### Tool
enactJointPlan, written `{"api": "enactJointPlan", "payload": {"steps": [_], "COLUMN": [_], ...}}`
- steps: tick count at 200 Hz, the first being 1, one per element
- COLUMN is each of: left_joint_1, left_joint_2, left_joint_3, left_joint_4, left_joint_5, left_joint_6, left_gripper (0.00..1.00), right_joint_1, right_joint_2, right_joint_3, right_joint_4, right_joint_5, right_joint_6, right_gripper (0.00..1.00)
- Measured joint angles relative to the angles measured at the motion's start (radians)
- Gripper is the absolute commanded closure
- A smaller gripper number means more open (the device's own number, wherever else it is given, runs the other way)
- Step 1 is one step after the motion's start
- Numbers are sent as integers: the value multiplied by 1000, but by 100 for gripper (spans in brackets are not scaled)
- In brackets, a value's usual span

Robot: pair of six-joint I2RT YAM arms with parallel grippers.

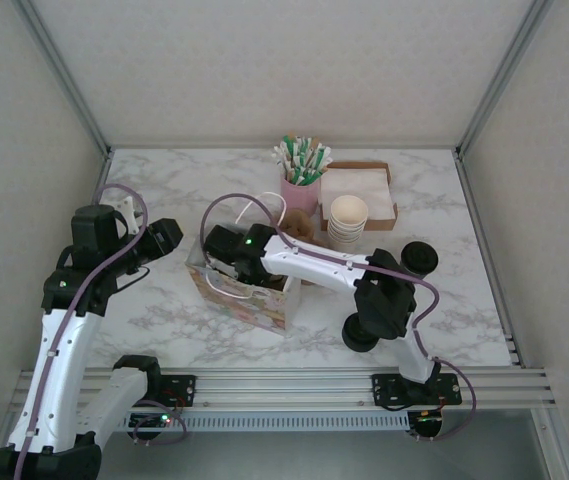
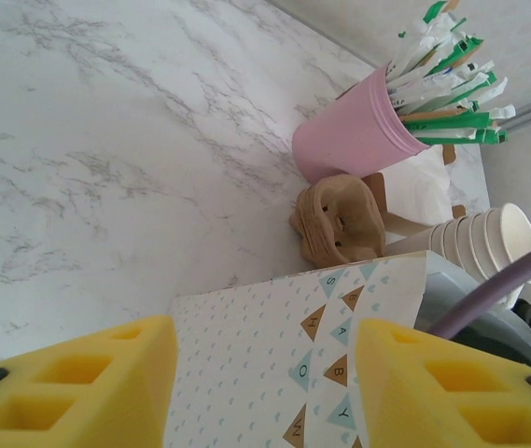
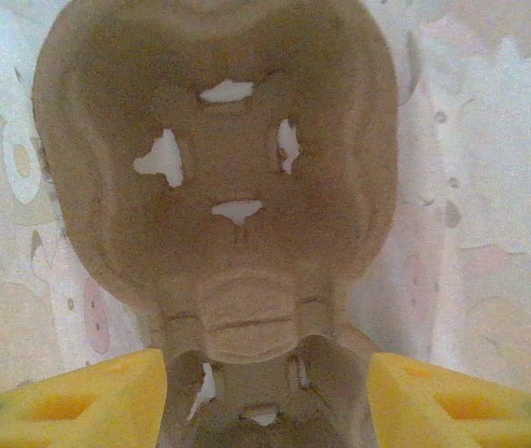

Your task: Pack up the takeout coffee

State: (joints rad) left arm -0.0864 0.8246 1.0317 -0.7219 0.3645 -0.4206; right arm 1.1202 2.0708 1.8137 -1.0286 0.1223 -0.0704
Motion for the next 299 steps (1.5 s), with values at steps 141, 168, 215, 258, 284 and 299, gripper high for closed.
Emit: {"api": "enactJointPlan", "payload": {"steps": [141, 168, 215, 258, 284, 299], "left_joint_1": [-2, -10, -30, -56, -67, -78], "left_joint_2": [22, 29, 40, 61, 73, 84], "left_joint_3": [0, 0, 0, 0, 0, 1], "left_joint_4": [12, 16, 38, 46, 49, 54], "left_joint_5": [42, 53, 69, 73, 78, 81], "left_joint_6": [-22, -24, -29, -29, -29, -29], "left_gripper": [44, 42, 41, 42, 42, 42], "right_joint_1": [0, 0, 0, 0, -4, -14], "right_joint_2": [-146, -179, -241, -314, -385, -442], "right_joint_3": [43, 43, 48, 52, 40, 8], "right_joint_4": [8, 27, 53, 94, 152, 198], "right_joint_5": [13, 12, 15, 23, 50, 61], "right_joint_6": [34, 40, 56, 72, 92, 112], "right_gripper": [36, 37, 37, 39, 41, 42]}}
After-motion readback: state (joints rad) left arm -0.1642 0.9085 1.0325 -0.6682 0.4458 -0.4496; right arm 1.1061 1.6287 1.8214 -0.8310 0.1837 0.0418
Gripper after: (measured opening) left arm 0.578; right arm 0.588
